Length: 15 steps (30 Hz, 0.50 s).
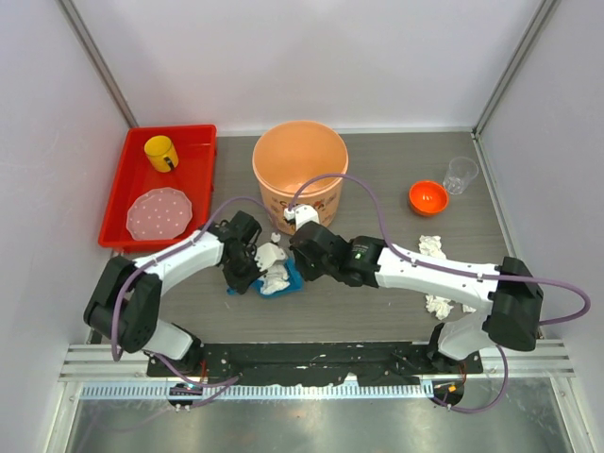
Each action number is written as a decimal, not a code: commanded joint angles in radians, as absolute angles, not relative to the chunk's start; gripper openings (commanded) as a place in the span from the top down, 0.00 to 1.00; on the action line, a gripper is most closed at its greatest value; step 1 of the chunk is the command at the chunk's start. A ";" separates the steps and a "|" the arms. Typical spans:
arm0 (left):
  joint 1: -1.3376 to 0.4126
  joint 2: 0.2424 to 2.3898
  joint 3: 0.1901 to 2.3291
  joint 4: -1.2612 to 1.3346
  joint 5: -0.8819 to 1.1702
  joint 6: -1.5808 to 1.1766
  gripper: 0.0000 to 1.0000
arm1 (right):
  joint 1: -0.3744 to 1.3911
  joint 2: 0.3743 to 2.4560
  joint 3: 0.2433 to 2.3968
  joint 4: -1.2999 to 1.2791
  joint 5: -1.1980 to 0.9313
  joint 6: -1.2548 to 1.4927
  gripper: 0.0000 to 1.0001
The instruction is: Sweep away the paper scraps from the table
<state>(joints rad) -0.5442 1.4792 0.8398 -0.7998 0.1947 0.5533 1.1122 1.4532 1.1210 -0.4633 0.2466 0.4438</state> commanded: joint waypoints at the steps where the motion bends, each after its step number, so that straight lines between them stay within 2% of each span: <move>1: -0.509 1.370 0.801 -0.735 0.290 0.558 1.00 | 1.124 1.373 1.209 -0.520 0.349 0.468 0.99; 7: -0.473 1.247 0.770 -0.733 0.325 0.563 1.00 | 1.124 1.246 1.264 -0.655 0.495 0.440 0.99; 15: -0.407 1.123 0.807 -0.836 0.289 0.528 1.00 | 1.124 1.154 1.290 -0.742 0.581 0.422 0.99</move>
<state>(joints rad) -0.4511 1.1828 0.7757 -0.7776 0.2878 0.5526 1.1202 1.1870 1.2583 -0.6895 0.4896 0.4358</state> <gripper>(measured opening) 0.158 0.136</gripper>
